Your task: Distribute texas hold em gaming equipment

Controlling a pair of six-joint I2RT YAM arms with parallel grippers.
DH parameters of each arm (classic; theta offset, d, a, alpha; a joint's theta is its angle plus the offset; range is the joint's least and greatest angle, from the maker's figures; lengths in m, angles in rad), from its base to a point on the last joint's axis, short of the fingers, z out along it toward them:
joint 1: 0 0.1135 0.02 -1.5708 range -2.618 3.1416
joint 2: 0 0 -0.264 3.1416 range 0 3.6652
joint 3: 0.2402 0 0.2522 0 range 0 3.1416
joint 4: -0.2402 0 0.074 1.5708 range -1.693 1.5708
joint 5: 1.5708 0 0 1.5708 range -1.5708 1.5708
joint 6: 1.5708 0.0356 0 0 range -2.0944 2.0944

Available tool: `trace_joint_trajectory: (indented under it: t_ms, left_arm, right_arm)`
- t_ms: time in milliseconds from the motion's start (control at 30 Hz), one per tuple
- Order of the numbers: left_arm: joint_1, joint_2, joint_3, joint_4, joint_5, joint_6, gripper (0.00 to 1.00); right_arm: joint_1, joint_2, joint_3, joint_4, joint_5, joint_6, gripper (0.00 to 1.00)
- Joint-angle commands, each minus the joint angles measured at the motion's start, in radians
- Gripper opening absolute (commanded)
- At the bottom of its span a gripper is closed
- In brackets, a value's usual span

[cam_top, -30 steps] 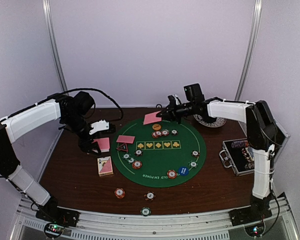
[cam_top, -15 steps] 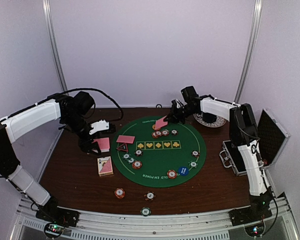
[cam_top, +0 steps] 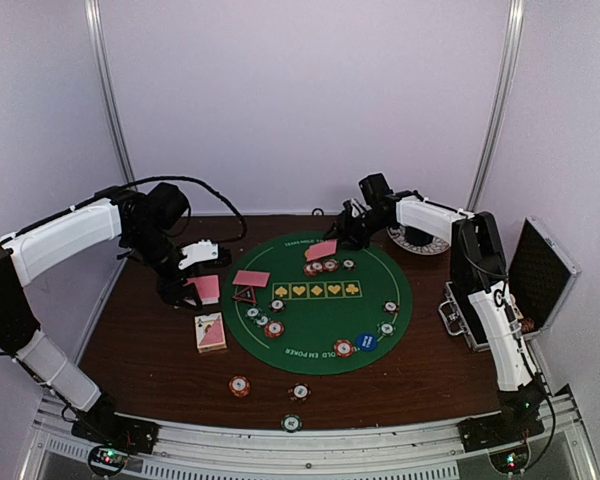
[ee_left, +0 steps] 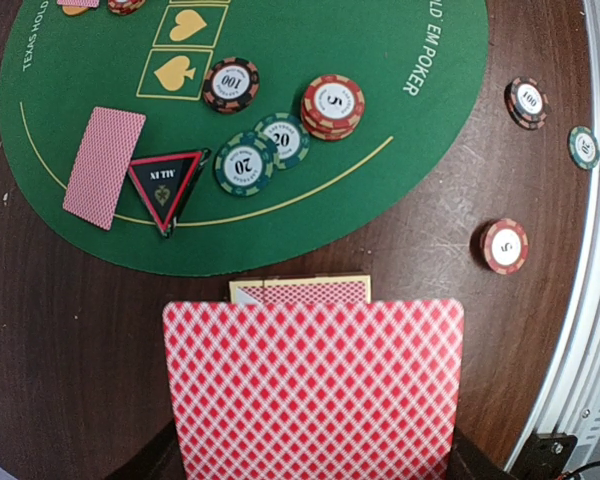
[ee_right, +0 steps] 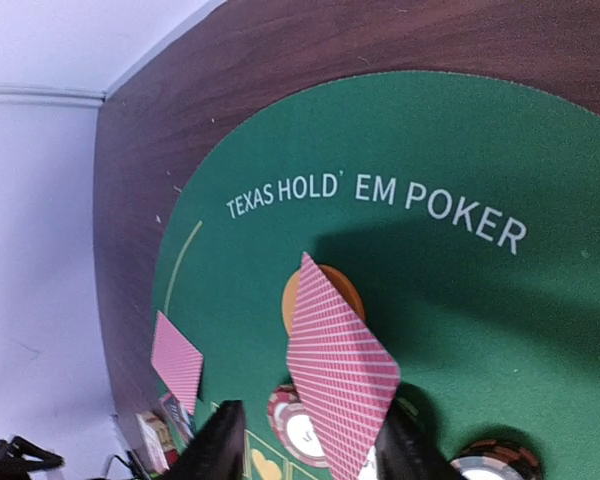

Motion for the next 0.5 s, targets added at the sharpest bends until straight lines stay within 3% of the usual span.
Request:
trace_joint_trajectory:
  t_ms: [0,100,300,467]
  left_arm:
    - [0.002,-0.012,0.021,-0.004,0.017,-0.006,0.02]
    - [0.002,-0.014,0.020,-0.005,0.016,-0.007,0.02]
    - [0.002,-0.018,0.022,-0.005,0.020,-0.008,0.02]
    - [0.003,-0.017,0.027,-0.004,0.020,-0.018,0.01]
  right_arm:
    - [-0.008,-0.046,0.020,-0.078,0.084,-0.070,0.59]
    - [-0.009,-0.087,0.017,-0.120,0.126,-0.107,0.68]
    - [-0.008,-0.184,-0.030,-0.167,0.212,-0.148,0.74]
    - [0.016,-0.332,-0.210,-0.047,0.181,-0.119,0.78]
